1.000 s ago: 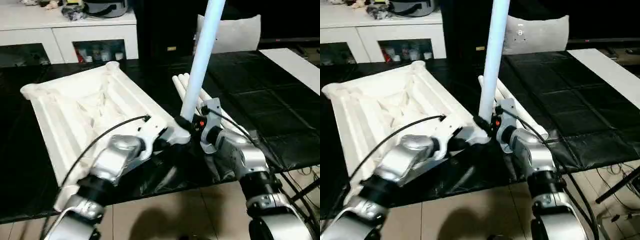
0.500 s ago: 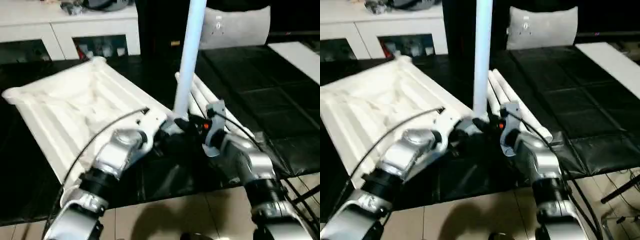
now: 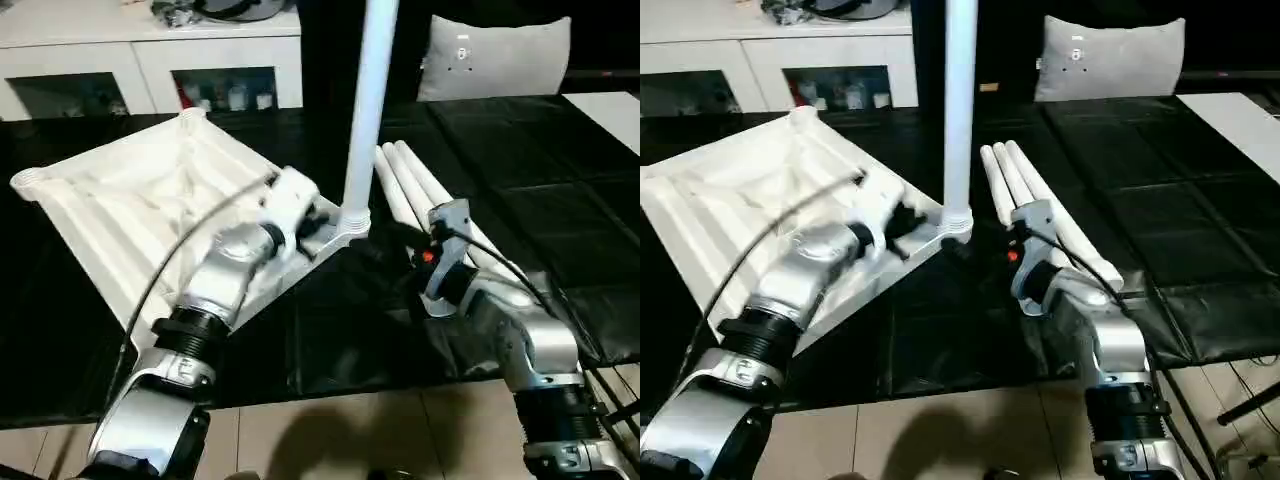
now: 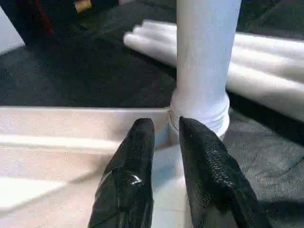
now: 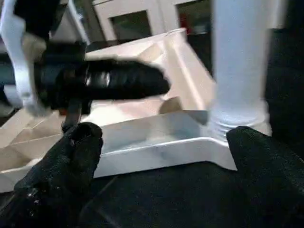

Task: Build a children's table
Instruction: Rotate table base

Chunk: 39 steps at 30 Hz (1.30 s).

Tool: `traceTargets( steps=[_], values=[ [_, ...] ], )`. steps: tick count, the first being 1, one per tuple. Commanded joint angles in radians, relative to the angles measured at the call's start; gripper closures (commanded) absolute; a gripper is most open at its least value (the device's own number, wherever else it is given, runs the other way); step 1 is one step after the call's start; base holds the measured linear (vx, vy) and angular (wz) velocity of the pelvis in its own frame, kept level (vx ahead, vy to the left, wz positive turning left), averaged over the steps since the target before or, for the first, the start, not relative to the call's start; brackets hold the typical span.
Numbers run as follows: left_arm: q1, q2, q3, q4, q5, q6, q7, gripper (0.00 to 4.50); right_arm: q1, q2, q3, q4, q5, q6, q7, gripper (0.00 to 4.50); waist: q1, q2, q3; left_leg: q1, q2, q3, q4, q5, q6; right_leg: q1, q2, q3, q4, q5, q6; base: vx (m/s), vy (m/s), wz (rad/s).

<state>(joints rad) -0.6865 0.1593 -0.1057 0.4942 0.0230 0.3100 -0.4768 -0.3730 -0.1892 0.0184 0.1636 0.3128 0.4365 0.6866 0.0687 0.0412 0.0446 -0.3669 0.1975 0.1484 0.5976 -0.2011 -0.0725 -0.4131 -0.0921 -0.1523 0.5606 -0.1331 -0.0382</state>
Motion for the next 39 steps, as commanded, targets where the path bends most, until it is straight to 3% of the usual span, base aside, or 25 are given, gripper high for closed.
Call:
traceTargets(
  steps=[1,2,3,4,5,6,8,9,10,13,15,16,18,19,20,26,28,33,39],
  values=[
    [0.018,0.029,0.005,-0.033,0.008,0.035,-0.002,3.45,-0.003,-0.001,0.022,-0.009,-0.010,0.007,-0.001,0.00,0.005,0.002,-0.072,-0.002,0.028,-0.003,-0.068,-0.143,0.064,0.073,-0.060,0.052,-0.062,-0.286,-0.105,0.000,0.000,0.00],
    [0.027,0.044,0.008,-0.049,0.014,0.048,0.009,3.62,-0.004,0.001,0.028,-0.012,-0.015,0.011,-0.006,0.00,0.002,0.012,-0.072,-0.002,0.024,-0.001,-0.065,-0.146,0.066,0.072,-0.058,0.053,-0.063,-0.272,-0.108,0.000,0.000,0.00],
    [0.043,0.072,0.018,-0.087,0.024,0.073,0.016,3.73,-0.007,0.001,0.043,-0.010,-0.032,0.015,-0.010,0.00,0.004,0.013,-0.073,-0.001,0.024,-0.001,-0.064,-0.143,0.066,0.073,-0.058,0.052,-0.060,-0.270,-0.109,0.000,0.000,0.00],
    [0.053,0.086,0.024,-0.108,0.028,0.085,0.017,3.81,-0.008,0.000,0.051,-0.010,-0.040,0.016,-0.011,0.00,0.006,0.011,-0.072,-0.004,0.024,-0.002,-0.066,-0.131,0.068,0.075,-0.060,0.052,-0.059,-0.272,-0.112,0.000,0.000,0.00],
    [0.065,0.106,0.033,-0.135,0.038,0.099,0.022,3.81,-0.010,0.002,0.062,-0.003,-0.049,0.016,-0.012,0.00,0.006,0.001,-0.074,-0.005,0.026,-0.001,-0.065,-0.126,0.066,0.076,-0.060,0.053,-0.056,-0.275,-0.111,0.000,0.000,0.00],
    [0.070,0.116,0.037,-0.144,0.043,0.103,0.025,3.84,-0.012,0.003,0.066,0.001,-0.052,0.016,-0.012,0.00,0.007,0.014,-0.072,-0.003,0.026,-0.002,-0.066,-0.121,0.066,0.073,-0.060,0.053,-0.056,-0.288,-0.112,0.000,0.000,0.00],
    [0.096,0.171,0.053,-0.174,0.073,0.105,0.043,4.07,-0.024,0.017,0.081,0.033,-0.066,0.007,-0.022,0.00,0.004,0.011,-0.070,-0.004,0.027,-0.003,-0.068,-0.130,0.063,0.072,-0.059,0.053,-0.057,-0.309,-0.105,0.000,0.000,0.00],
    [0.110,0.204,0.065,-0.174,0.087,0.114,0.054,4.23,-0.036,0.026,0.086,0.059,-0.074,0.000,-0.035,0.00,0.001,0.008,-0.068,0.001,0.026,-0.001,-0.068,-0.149,0.058,0.067,-0.058,0.052,-0.063,-0.330,-0.096,0.000,0.000,0.00],
    [0.121,0.231,0.073,-0.169,0.101,0.122,0.062,4.23,-0.047,0.034,0.088,0.082,-0.082,-0.007,-0.046,0.00,-0.002,0.014,-0.067,0.001,0.027,-0.004,-0.071,-0.162,0.049,0.067,-0.058,0.051,-0.061,-0.345,-0.096,0.000,0.000,0.00],
    [0.151,0.311,0.073,-0.152,0.148,0.127,0.074,4.43,-0.072,0.049,0.094,0.134,-0.097,-0.018,-0.070,0.00,-0.004,0.012,-0.067,0.007,0.026,-0.004,-0.071,-0.171,0.039,0.063,-0.061,0.053,-0.062,-0.366,-0.083,0.000,0.000,0.00],
    [0.197,0.418,0.087,-0.167,0.185,0.181,0.068,4.43,-0.113,0.066,0.097,0.209,-0.116,-0.018,-0.099,0.00,-0.007,0.017,-0.068,0.005,0.028,-0.007,-0.072,-0.159,0.036,0.062,-0.060,0.056,-0.055,-0.333,-0.096,0.000,0.000,0.00],
    [0.224,0.464,0.098,-0.194,0.194,0.221,0.056,4.43,-0.131,0.075,0.100,0.242,-0.125,-0.017,-0.109,0.00,-0.013,0.008,-0.069,0.002,0.029,-0.007,-0.074,-0.153,0.033,0.065,-0.059,0.057,-0.047,-0.306,-0.107,0.000,0.000,0.00],
    [0.248,0.502,0.108,-0.214,0.199,0.252,0.038,4.43,-0.149,0.085,0.105,0.272,-0.134,-0.020,-0.117,0.00,-0.017,0.019,-0.069,0.009,0.030,-0.006,-0.072,-0.153,0.028,0.060,-0.061,0.059,-0.046,-0.290,-0.126,0.000,0.000,0.00],
    [0.264,0.529,0.101,-0.219,0.206,0.251,0.015,4.43,-0.162,0.093,0.109,0.295,-0.139,-0.027,-0.121,0.00,-0.016,0.016,-0.068,0.009,0.030,-0.005,-0.071,-0.143,0.028,0.060,-0.059,0.061,-0.044,-0.260,-0.139,0.000,0.000,0.00],
    [0.267,0.534,0.100,-0.219,0.207,0.251,0.011,4.43,-0.164,0.095,0.109,0.299,-0.140,-0.028,-0.121,0.00,-0.008,0.019,-0.067,0.010,0.032,-0.005,-0.072,-0.144,0.028,0.060,-0.060,0.063,-0.039,-0.243,-0.152,0.000,0.000,0.00],
    [0.322,0.602,0.033,-0.257,0.214,0.315,-0.097,4.43,-0.220,0.125,0.117,0.430,-0.159,-0.076,-0.133,0.00,-0.002,0.023,-0.062,0.016,0.034,-0.007,-0.080,-0.240,-0.002,0.058,-0.067,0.066,-0.046,-0.302,-0.150,0.000,0.000,0.00],
    [0.353,0.617,0.001,-0.308,0.167,0.342,-0.179,4.43,-0.242,0.133,0.127,0.485,-0.176,-0.087,-0.130,0.00,-0.003,0.022,-0.061,0.015,0.032,-0.008,-0.081,-0.256,-0.008,0.061,-0.068,0.067,-0.046,-0.317,-0.149,0.000,0.000,0.00],
    [0.389,0.647,-0.061,-0.373,0.146,0.363,-0.310,4.43,-0.274,0.151,0.138,0.559,-0.201,-0.119,-0.135,0.00,-0.010,0.023,-0.059,0.015,0.030,-0.008,-0.082,-0.287,-0.011,0.063,-0.070,0.068,-0.050,-0.348,-0.157,0.000,0.000,0.00],
    [0.431,0.701,-0.137,-0.456,0.093,0.378,-0.483,4.43,-0.327,0.176,0.148,0.664,-0.226,-0.176,-0.139,0.00,-0.021,0.023,-0.050,0.021,0.027,-0.009,-0.082,-0.339,-0.012,0.058,-0.069,0.068,-0.057,-0.429,-0.142,0.000,0.000,0.00]
  ],
)
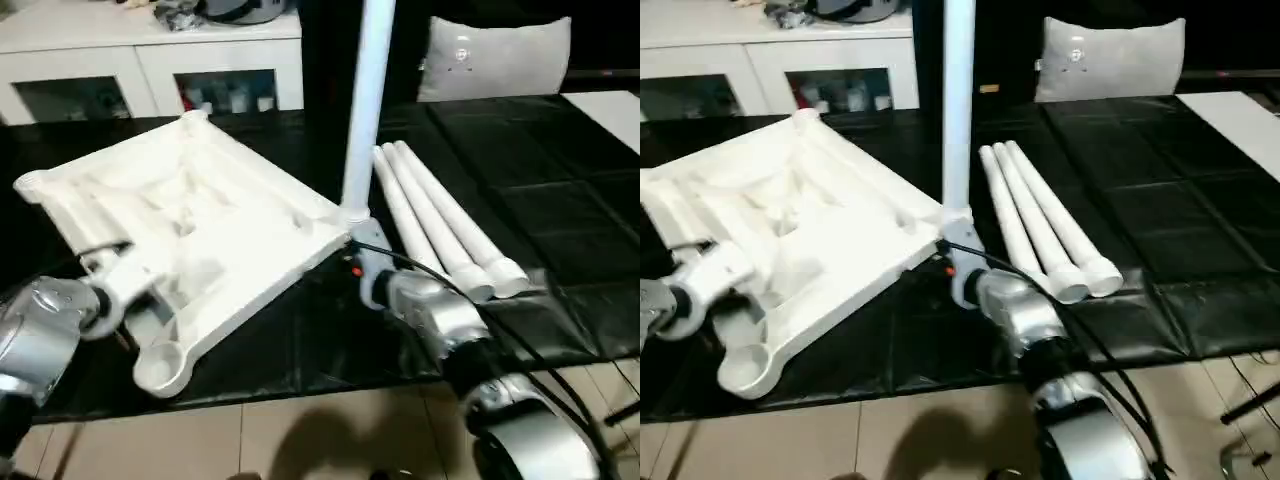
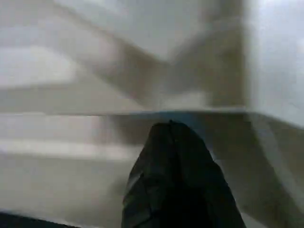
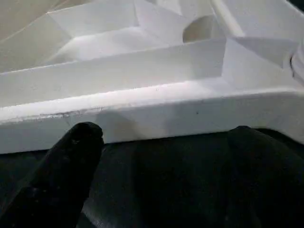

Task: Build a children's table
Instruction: Rotate table base

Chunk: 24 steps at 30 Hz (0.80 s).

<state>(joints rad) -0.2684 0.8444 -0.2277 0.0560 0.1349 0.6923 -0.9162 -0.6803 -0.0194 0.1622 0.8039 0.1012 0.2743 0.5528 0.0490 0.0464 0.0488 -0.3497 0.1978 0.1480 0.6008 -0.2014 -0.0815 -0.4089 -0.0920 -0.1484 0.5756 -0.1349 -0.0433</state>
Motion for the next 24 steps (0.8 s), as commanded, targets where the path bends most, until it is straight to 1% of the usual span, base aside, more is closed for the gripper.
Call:
traceTargets(
  steps=[1,2,3,4,5,6,7,8,9,10,11,12,14,15,16,17,18,19,20,21,22,23,24],
  values=[
    [0.016,0.016,-0.025,-0.030,-0.044,-0.014,-0.077,4.43,-0.032,0.011,0.003,0.043,-0.018,-0.023,-0.007,0.00,-0.002,0.016,-0.055,0.004,0.026,-0.009,-0.084,-0.338,-0.002,0.055,-0.071,0.064,-0.072,-0.441,-0.133,0.000,0.000,0.00],
    [0.019,0.010,-0.033,-0.051,-0.074,-0.016,-0.110,4.43,-0.045,0.016,0.001,0.062,-0.020,-0.032,-0.012,0.00,-0.003,0.012,-0.056,0.004,0.027,-0.009,-0.085,-0.336,-0.002,0.054,-0.070,0.064,-0.071,-0.448,-0.136,0.000,0.000,0.00],
    [0.018,-0.001,-0.036,-0.065,-0.093,-0.013,-0.130,4.43,-0.055,0.020,-0.002,0.078,-0.023,-0.042,-0.016,0.00,-0.003,0.013,-0.056,0.005,0.028,-0.009,-0.085,-0.333,-0.003,0.054,-0.068,0.065,-0.070,-0.443,-0.137,0.000,0.000,0.00],
    [0.018,-0.001,-0.036,-0.065,-0.093,-0.013,-0.130,4.43,-0.055,0.020,-0.002,0.078,-0.023,-0.042,-0.016,0.00,-0.002,0.013,-0.057,0.004,0.029,-0.009,-0.085,-0.322,-0.004,0.054,-0.069,0.066,-0.066,-0.434,-0.140,0.000,0.000,0.00],
    [0.014,-0.027,-0.046,-0.088,-0.127,-0.002,-0.164,4.43,-0.071,0.030,-0.009,0.100,-0.025,-0.060,-0.022,0.00,-0.001,0.014,-0.056,0.004,0.030,-0.008,-0.085,-0.317,-0.005,0.053,-0.066,0.066,-0.065,-0.419,-0.141,0.000,0.000,0.00],
    [0.012,-0.032,-0.048,-0.091,-0.132,0.000,-0.168,4.43,-0.073,0.032,-0.010,0.102,-0.025,-0.061,-0.023,0.00,-0.002,0.014,-0.057,0.004,0.030,-0.008,-0.086,-0.316,-0.008,0.055,-0.067,0.066,-0.064,-0.412,-0.143,0.000,0.000,0.00],
    [-0.001,-0.076,-0.058,-0.111,-0.173,0.016,-0.190,4.43,-0.085,0.042,-0.012,0.118,-0.026,-0.076,-0.022,0.00,-0.004,0.015,-0.057,0.003,0.030,-0.008,-0.086,-0.316,-0.011,0.056,-0.066,0.066,-0.062,-0.400,-0.147,0.000,0.000,0.00],
    [-0.007,-0.092,-0.062,-0.115,-0.182,0.017,-0.192,4.43,-0.086,0.044,-0.011,0.121,-0.026,-0.080,-0.020,0.00,-0.005,0.013,-0.059,0.002,0.028,-0.007,-0.085,-0.310,-0.012,0.059,-0.066,0.067,-0.062,-0.391,-0.152,0.000,0.000,0.00],
    [-0.015,-0.109,-0.066,-0.114,-0.187,0.008,-0.192,4.43,-0.089,0.046,-0.011,0.128,-0.026,-0.086,-0.019,0.00,-0.006,0.013,-0.059,0.001,0.027,-0.007,-0.084,-0.306,-0.011,0.060,-0.066,0.067,-0.060,-0.386,-0.153,0.000,0.000,0.00],
    [-0.034,-0.141,-0.076,-0.094,-0.181,-0.021,-0.178,4.43,-0.092,0.047,-0.012,0.135,-0.027,-0.092,-0.019,0.00,-0.008,0.015,-0.060,0.000,0.026,-0.006,-0.083,-0.297,-0.007,0.061,-0.067,0.067,-0.060,-0.378,-0.155,0.000,0.000,0.00],
    [-0.042,-0.153,-0.079,-0.084,-0.176,-0.033,-0.172,4.43,-0.094,0.047,-0.013,0.139,-0.028,-0.095,-0.019,0.00,-0.011,0.010,-0.060,-0.005,0.025,-0.006,-0.083,-0.289,-0.002,0.065,-0.067,0.066,-0.062,-0.380,-0.151,0.000,0.000,0.00],
    [-0.050,-0.165,-0.083,-0.075,-0.173,-0.044,-0.167,4.43,-0.096,0.048,-0.015,0.144,-0.029,-0.098,-0.020,0.00,-0.013,0.009,-0.060,-0.008,0.024,-0.006,-0.082,-0.284,0.000,0.067,-0.067,0.066,-0.061,-0.384,-0.148,0.000,0.000,0.00],
    [-0.076,-0.203,-0.091,-0.047,-0.169,-0.070,-0.151,4.43,-0.103,0.048,-0.021,0.156,-0.031,-0.107,-0.022,0.00,-0.017,0.010,-0.061,-0.009,0.023,-0.005,-0.080,-0.271,0.008,0.067,-0.067,0.065,-0.065,-0.400,-0.141,0.000,0.000,0.00],
    [-0.092,-0.226,-0.095,-0.022,-0.157,-0.092,-0.131,4.43,-0.105,0.048,-0.023,0.161,-0.033,-0.112,-0.026,0.00,-0.020,0.007,-0.062,-0.009,0.020,-0.003,-0.077,-0.260,0.012,0.067,-0.067,0.065,-0.067,-0.406,-0.138,0.000,0.000,0.00],
    [-0.099,-0.235,-0.096,-0.011,-0.152,-0.101,-0.120,4.43,-0.106,0.047,-0.023,0.163,-0.034,-0.114,-0.027,0.00,-0.022,0.008,-0.062,-0.010,0.020,-0.002,-0.076,-0.251,0.016,0.067,-0.065,0.064,-0.068,-0.409,-0.135,0.000,0.000,0.00],
    [-0.112,-0.252,-0.096,0.012,-0.141,-0.116,-0.100,4.43,-0.108,0.046,-0.025,0.165,-0.035,-0.117,-0.028,0.00,-0.022,0.009,-0.062,-0.008,0.020,-0.002,-0.076,-0.251,0.017,0.066,-0.064,0.063,-0.069,-0.413,-0.133,0.000,0.000,0.00],
    [-0.143,-0.293,-0.096,0.074,-0.107,-0.157,-0.034,4.43,-0.115,0.043,-0.032,0.175,-0.038,-0.122,-0.034,0.00,-0.023,0.008,-0.062,-0.007,0.019,0.000,-0.074,-0.249,0.020,0.063,-0.062,0.061,-0.071,-0.419,-0.129,0.000,0.000,0.00],
    [-0.164,-0.322,-0.090,0.120,-0.089,-0.170,0.017,4.43,-0.120,0.039,-0.036,0.181,-0.041,-0.125,-0.041,0.00,-0.022,0.011,-0.063,-0.003,0.019,0.000,-0.073,-0.259,0.019,0.062,-0.061,0.059,-0.074,-0.437,-0.121,0.000,0.000,0.00],
    [-0.197,-0.360,-0.081,0.195,-0.054,-0.207,0.111,4.43,-0.126,0.031,-0.043,0.184,-0.046,-0.131,-0.051,0.00,-0.021,0.010,-0.059,0.001,0.015,0.002,-0.071,-0.275,0.022,0.056,-0.055,0.054,-0.083,-0.473,-0.102,0.000,0.000,0.00],
    [-0.204,-0.367,-0.079,0.211,-0.047,-0.216,0.131,4.43,-0.128,0.029,-0.045,0.184,-0.046,-0.131,-0.054,0.00,-0.021,0.009,-0.060,0.003,0.015,0.003,-0.070,-0.280,0.020,0.057,-0.055,0.053,-0.085,-0.485,-0.095,0.000,0.000,0.00],
    [-0.213,-0.376,-0.077,0.233,-0.036,-0.229,0.160,4.43,-0.129,0.027,-0.048,0.184,-0.046,-0.131,-0.058,0.00,-0.016,0.009,-0.063,0.002,0.017,-0.001,-0.071,-0.281,0.018,0.060,-0.061,0.053,-0.083,-0.492,-0.085,0.000,0.000,0.00],
    [-0.229,-0.394,-0.063,0.266,-0.030,-0.234,0.206,4.43,-0.131,0.020,-0.058,0.177,-0.045,-0.134,-0.069,0.00,-0.020,0.007,-0.062,-0.004,0.017,-0.003,-0.073,-0.282,0.021,0.062,-0.058,0.050,-0.082,-0.492,-0.076,0.000,0.000,0.00],
    [-0.251,-0.418,-0.040,0.310,-0.021,-0.246,0.278,4.43,-0.131,0.007,-0.085,0.140,-0.026,-0.130,-0.078,0.00,-0.016,0.007,-0.064,0.001,0.018,-0.002,-0.072,-0.279,0.022,0.059,-0.059,0.051,-0.086,-0.489,-0.075,0.000,0.000,0.00]
  ],
)
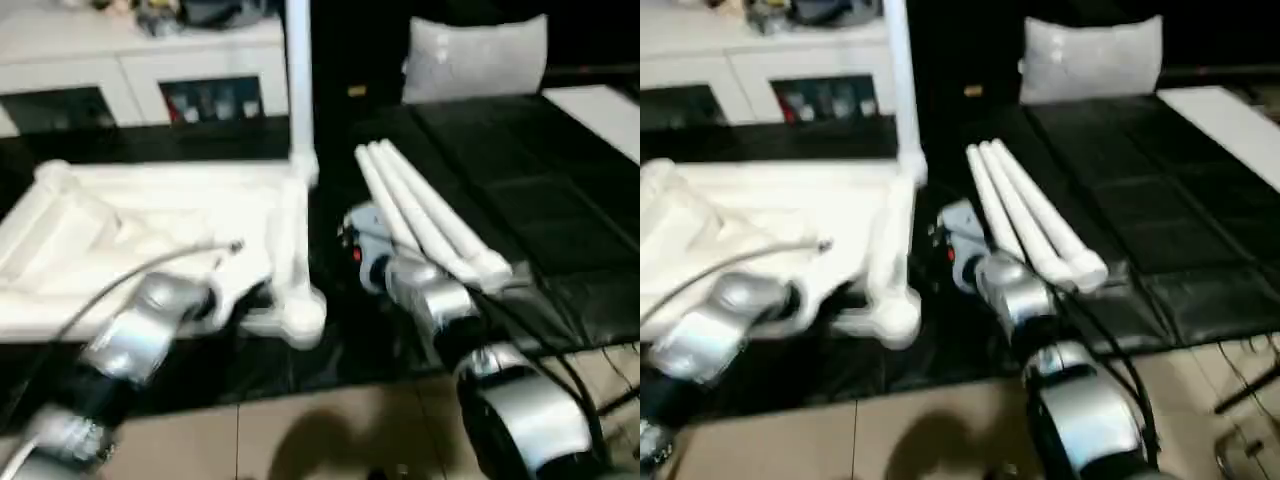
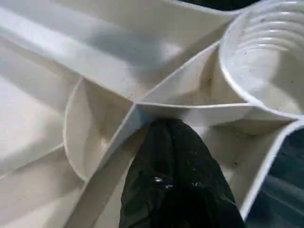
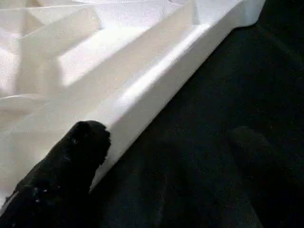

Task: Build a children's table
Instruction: Rotate table base

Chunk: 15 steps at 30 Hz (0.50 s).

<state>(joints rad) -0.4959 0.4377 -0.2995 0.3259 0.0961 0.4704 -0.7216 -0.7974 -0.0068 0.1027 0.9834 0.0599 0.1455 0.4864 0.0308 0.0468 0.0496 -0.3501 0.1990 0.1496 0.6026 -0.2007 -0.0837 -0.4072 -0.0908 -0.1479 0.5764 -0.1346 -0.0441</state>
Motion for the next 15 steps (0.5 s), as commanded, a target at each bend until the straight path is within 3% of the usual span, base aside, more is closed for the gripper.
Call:
traceTargets(
  steps=[1,4,7,9,12,14,15],
  values=[
    [-0.026,-0.014,0.035,0.044,0.018,-0.026,0.091,4.43,-0.014,-0.007,-0.030,-0.046,0.018,-0.002,-0.015,0.00,0.004,0.004,-0.068,-0.002,0.015,-0.003,-0.072,-0.253,0.029,0.060,-0.061,0.052,-0.082,-0.456,-0.082,0.000,0.000,0.00],
    [-0.017,-0.030,0.056,0.019,-0.003,-0.040,0.095,4.43,-0.009,-0.033,-0.077,-0.106,0.021,-0.065,-0.126,0.00,0.011,0.010,-0.076,-0.008,0.025,-0.004,-0.072,-0.180,0.030,0.061,-0.061,0.057,-0.061,-0.314,-0.122,0.000,0.000,0.00],
    [-0.002,-0.048,0.084,0.004,-0.028,-0.067,0.084,4.27,-0.018,-0.048,-0.106,-0.128,0.003,-0.061,-0.237,0.00,0.015,0.008,-0.078,-0.011,0.022,0.001,-0.068,-0.137,0.036,0.062,-0.060,0.059,-0.050,-0.238,-0.159,0.000,0.000,0.00],
    [0.007,-0.047,0.084,-0.011,-0.037,-0.082,0.071,4.08,-0.028,-0.056,-0.119,-0.127,0.001,-0.013,-0.274,0.00,0.016,0.009,-0.079,-0.010,0.019,0.001,-0.068,-0.143,0.037,0.064,-0.060,0.058,-0.052,-0.252,-0.162,0.000,0.000,0.00],
    [0.065,-0.027,0.092,-0.177,-0.122,-0.088,-0.012,3.74,-0.054,-0.088,-0.164,-0.173,0.032,0.228,-0.301,0.00,0.015,0.005,-0.075,-0.010,0.023,0.000,-0.071,-0.172,0.035,0.067,-0.061,0.058,-0.053,-0.291,-0.157,0.000,0.000,0.00],
    [0.073,-0.023,0.096,-0.225,-0.149,-0.062,-0.033,3.61,-0.057,-0.099,-0.165,-0.186,0.048,0.274,-0.266,0.00,0.016,-0.002,-0.072,-0.009,0.023,0.003,-0.070,-0.184,0.033,0.063,-0.060,0.059,-0.057,-0.308,-0.150,0.000,0.000,0.00],
    [0.078,-0.016,0.098,-0.270,-0.175,-0.028,-0.065,3.54,-0.059,-0.108,-0.157,-0.190,0.054,0.313,-0.231,0.00,0.019,0.001,-0.072,-0.010,0.023,0.004,-0.071,-0.189,0.034,0.062,-0.060,0.059,-0.056,-0.315,-0.148,0.000,0.000,0.00]
  ],
)
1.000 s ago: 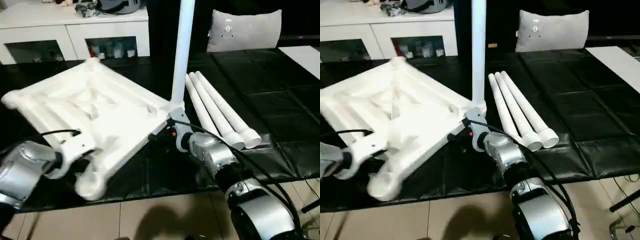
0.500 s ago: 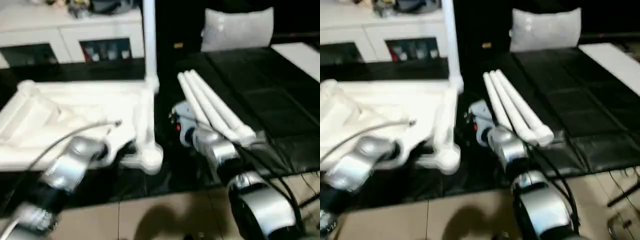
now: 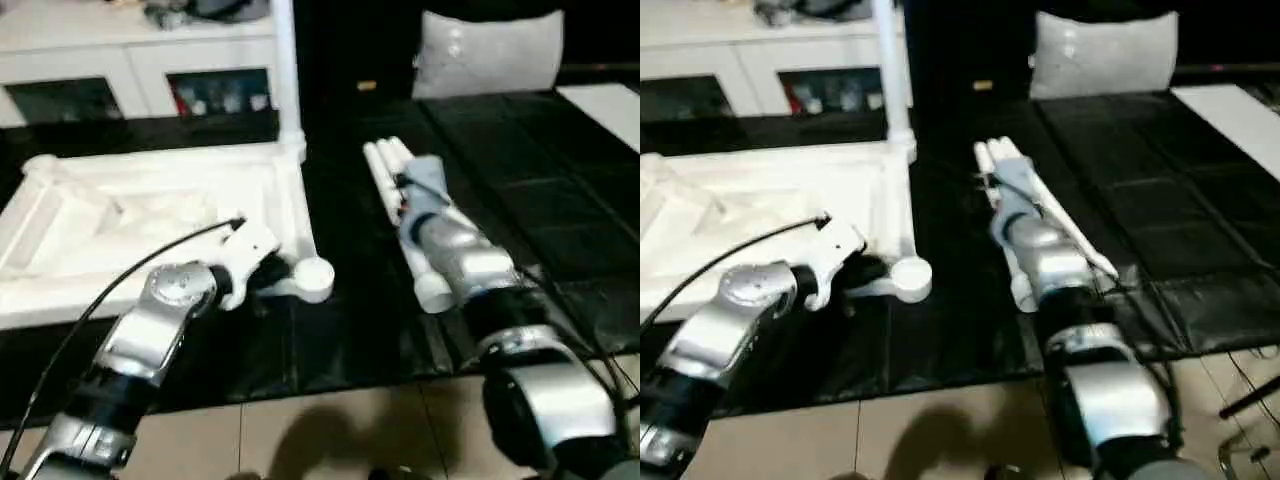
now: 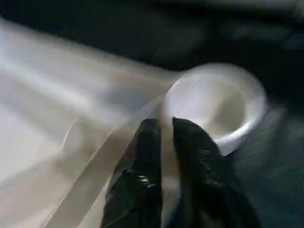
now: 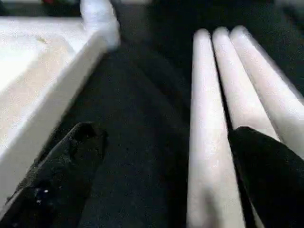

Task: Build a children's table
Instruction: Rotate table base, then pick table leg

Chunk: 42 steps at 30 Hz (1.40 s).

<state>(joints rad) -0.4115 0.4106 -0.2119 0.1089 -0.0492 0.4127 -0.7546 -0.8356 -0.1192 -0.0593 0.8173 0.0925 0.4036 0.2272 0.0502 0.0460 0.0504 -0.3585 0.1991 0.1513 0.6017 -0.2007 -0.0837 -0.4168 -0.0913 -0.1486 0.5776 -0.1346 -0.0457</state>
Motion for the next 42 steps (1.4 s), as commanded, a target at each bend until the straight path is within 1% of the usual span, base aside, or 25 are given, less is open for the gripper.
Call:
traceTargets(
  steps=[1,2,3,4,7,9,10,11,13,15,17,20,22,23,25,28,29,32,34,35,37,38,39,41,42],
  values=[
    [-0.007,0.011,0.010,-0.053,-0.029,0.030,-0.032,3.43,-0.021,0.005,0.005,-0.024,0.022,0.055,0.028,0.00,0.000,-0.005,-0.071,-0.001,0.023,0.004,-0.070,-0.190,0.035,0.072,-0.059,0.059,-0.058,-0.323,-0.144,0.000,0.000,0.00],
    [-0.005,0.025,0.002,-0.091,-0.046,0.067,-0.069,3.30,-0.029,-0.001,0.009,-0.014,0.013,0.112,0.014,0.00,0.000,-0.009,-0.067,0.000,0.022,0.004,-0.072,-0.198,0.033,0.070,-0.059,0.058,-0.063,-0.373,-0.128,0.000,0.000,0.00],
    [-0.005,0.027,-0.001,-0.098,-0.048,0.075,-0.078,3.22,-0.031,-0.002,0.010,-0.011,0.011,0.125,0.008,0.00,0.001,-0.007,-0.067,0.001,0.020,0.004,-0.071,-0.198,0.031,0.070,-0.060,0.058,-0.065,-0.391,-0.123,0.000,0.000,0.00],
    [-0.006,0.030,-0.006,-0.104,-0.049,0.079,-0.087,3.22,-0.035,-0.004,0.011,-0.005,0.009,0.141,0.004,0.00,-0.001,-0.014,-0.064,0.000,0.019,0.006,-0.071,-0.202,0.029,0.068,-0.060,0.058,-0.072,-0.422,-0.106,0.000,0.000,0.00],
    [-0.010,0.029,-0.009,-0.117,-0.047,0.080,-0.088,2.87,-0.039,-0.001,0.009,-0.007,0.017,0.185,-0.003,0.00,-0.003,-0.012,-0.066,0.001,0.017,0.005,-0.069,-0.193,0.023,0.067,-0.059,0.057,-0.074,-0.441,-0.081,0.000,0.000,0.00],
    [-0.007,0.032,-0.011,-0.133,-0.052,0.091,-0.085,2.81,-0.034,0.001,0.002,-0.035,0.018,0.226,-0.016,0.00,-0.004,-0.011,-0.067,0.001,0.018,0.005,-0.070,-0.180,0.023,0.067,-0.058,0.058,-0.070,-0.419,-0.082,0.000,0.000,0.00],
    [-0.002,0.040,-0.017,-0.152,-0.059,0.107,-0.089,2.68,-0.029,0.000,-0.001,-0.060,0.010,0.259,-0.033,0.00,-0.002,-0.014,-0.071,0.000,0.020,0.004,-0.070,-0.153,0.023,0.070,-0.058,0.059,-0.062,-0.379,-0.090,0.000,0.000,0.00],
    [-0.001,0.043,-0.020,-0.158,-0.061,0.113,-0.090,2.47,-0.028,-0.002,-0.002,-0.067,0.007,0.269,-0.037,0.00,-0.001,-0.011,-0.072,-0.001,0.022,0.004,-0.070,-0.134,0.024,0.068,-0.057,0.061,-0.057,-0.343,-0.102,0.000,0.000,0.00],
    [0.002,0.044,-0.023,-0.169,-0.060,0.126,-0.096,2.41,-0.025,-0.006,0.000,-0.082,0.007,0.302,-0.039,0.00,-0.002,-0.014,-0.072,0.000,0.020,0.006,-0.068,-0.127,0.025,0.069,-0.056,0.062,-0.054,-0.319,-0.115,0.000,0.000,0.00],
    [0.002,0.043,-0.028,-0.173,-0.056,0.131,-0.101,2.24,-0.024,-0.012,0.002,-0.093,0.009,0.342,-0.032,0.00,-0.003,-0.017,-0.071,-0.002,0.018,0.008,-0.068,-0.127,0.026,0.070,-0.055,0.062,-0.055,-0.321,-0.116,0.000,0.000,0.00],
    [0.003,0.043,-0.031,-0.173,-0.054,0.131,-0.102,2.11,-0.023,-0.016,0.006,-0.095,0.009,0.365,-0.026,0.00,-0.002,-0.015,-0.070,-0.001,0.017,0.008,-0.068,-0.134,0.026,0.069,-0.056,0.061,-0.059,-0.343,-0.107,0.000,0.000,0.00],
    [0.001,0.040,-0.045,-0.174,-0.048,0.135,-0.097,1.94,-0.020,-0.027,0.024,-0.107,0.009,0.476,-0.011,0.00,0.000,-0.020,-0.066,0.002,0.017,0.008,-0.069,-0.157,0.019,0.068,-0.056,0.059,-0.068,-0.407,-0.079,0.000,0.000,0.00],
    [0.000,0.041,-0.048,-0.175,-0.048,0.138,-0.092,1.78,-0.014,-0.027,0.027,-0.118,0.012,0.495,-0.006,0.00,-0.001,-0.018,-0.064,0.005,0.016,0.007,-0.069,-0.177,0.011,0.066,-0.056,0.057,-0.074,-0.446,-0.061,0.000,0.000,0.00],
    [0.001,0.042,-0.051,-0.177,-0.041,0.136,-0.086,1.69,-0.006,-0.023,0.015,-0.146,0.017,0.515,-0.021,0.00,-0.001,-0.023,-0.065,0.005,0.014,0.008,-0.069,-0.183,0.008,0.067,-0.058,0.056,-0.077,-0.464,-0.050,0.000,0.000,0.00],
    [0.001,0.041,-0.052,-0.177,-0.034,0.132,-0.078,1.53,0.000,-0.022,0.007,-0.172,0.021,0.529,-0.030,0.00,-0.001,-0.024,-0.067,0.003,0.017,0.005,-0.070,-0.162,0.004,0.068,-0.058,0.058,-0.073,-0.439,-0.046,0.000,0.000,0.00],
    [0.002,0.041,-0.053,-0.176,-0.030,0.129,-0.072,1.28,0.005,-0.021,-0.004,-0.193,0.028,0.535,-0.036,0.00,-0.001,-0.026,-0.070,0.002,0.018,0.006,-0.069,-0.132,0.006,0.069,-0.057,0.060,-0.063,-0.374,-0.065,0.000,0.000,0.00],
    [0.003,0.043,-0.056,-0.171,-0.026,0.123,-0.068,1.19,0.016,-0.025,0.004,-0.217,0.026,0.561,-0.024,0.00,-0.001,-0.026,-0.070,0.001,0.018,0.006,-0.069,-0.125,0.009,0.069,-0.055,0.061,-0.062,-0.359,-0.071,0.000,0.000,0.00],
    [0.002,0.044,-0.062,-0.168,-0.021,0.119,-0.063,0.85,0.028,-0.028,0.014,-0.230,0.025,0.591,-0.011,0.00,0.001,-0.027,-0.071,0.001,0.017,0.008,-0.068,-0.115,0.012,0.070,-0.056,0.061,-0.061,-0.353,-0.078,0.000,0.000,0.00],
    [0.003,0.042,-0.065,-0.167,-0.018,0.118,-0.058,0.76,0.043,-0.029,0.027,-0.250,0.027,0.620,-0.001,0.00,0.001,-0.031,-0.069,0.001,0.018,0.008,-0.069,-0.121,0.013,0.070,-0.056,0.061,-0.063,-0.367,-0.074,0.000,0.000,0.00],
    [0.004,0.041,-0.066,-0.167,-0.017,0.117,-0.057,0.62,0.045,-0.029,0.028,-0.252,0.028,0.624,0.000,0.28,0.003,-0.028,-0.069,0.003,0.018,0.008,-0.069,-0.125,0.010,0.068,-0.057,0.061,-0.065,-0.377,-0.072,0.000,0.000,0.00],
    [0.005,0.037,-0.066,-0.170,-0.018,0.119,-0.055,0.52,0.051,-0.028,0.030,-0.260,0.030,0.630,-0.005,0.35,0.004,-0.030,-0.068,0.004,0.018,0.008,-0.069,-0.135,0.004,0.068,-0.057,0.061,-0.067,-0.391,-0.066,0.000,0.000,0.00],
    [0.006,0.034,-0.067,-0.172,-0.019,0.121,-0.054,0.34,0.054,-0.028,0.030,-0.265,0.030,0.636,-0.007,0.40,0.004,-0.031,-0.069,0.004,0.019,0.007,-0.070,-0.137,0.000,0.069,-0.057,0.061,-0.067,-0.393,-0.061,0.000,0.000,0.00],
    [0.008,0.032,-0.071,-0.174,-0.019,0.121,-0.054,0.34,0.061,-0.027,0.033,-0.276,0.031,0.648,-0.006,0.40,0.005,-0.031,-0.068,0.004,0.019,0.007,-0.070,-0.141,-0.001,0.068,-0.057,0.061,-0.068,-0.398,-0.059,0.000,0.000,0.00],
    [0.009,0.029,-0.077,-0.170,-0.017,0.117,-0.054,0.30,0.071,-0.027,0.038,-0.286,0.031,0.661,0.001,0.70,0.004,-0.026,-0.068,0.006,0.017,0.006,-0.070,-0.149,-0.005,0.068,-0.057,0.060,-0.070,-0.406,-0.050,0.000,0.000,0.00],
    [0.008,0.028,-0.079,-0.167,-0.017,0.116,-0.053,0.30,0.077,-0.028,0.039,-0.292,0.030,0.668,0.003,0.70,0.004,-0.028,-0.068,0.005,0.018,0.007,-0.070,-0.147,-0.005,0.068,-0.056,0.060,-0.071,-0.401,-0.050,0.000,0.000,0.00]
  ],
)
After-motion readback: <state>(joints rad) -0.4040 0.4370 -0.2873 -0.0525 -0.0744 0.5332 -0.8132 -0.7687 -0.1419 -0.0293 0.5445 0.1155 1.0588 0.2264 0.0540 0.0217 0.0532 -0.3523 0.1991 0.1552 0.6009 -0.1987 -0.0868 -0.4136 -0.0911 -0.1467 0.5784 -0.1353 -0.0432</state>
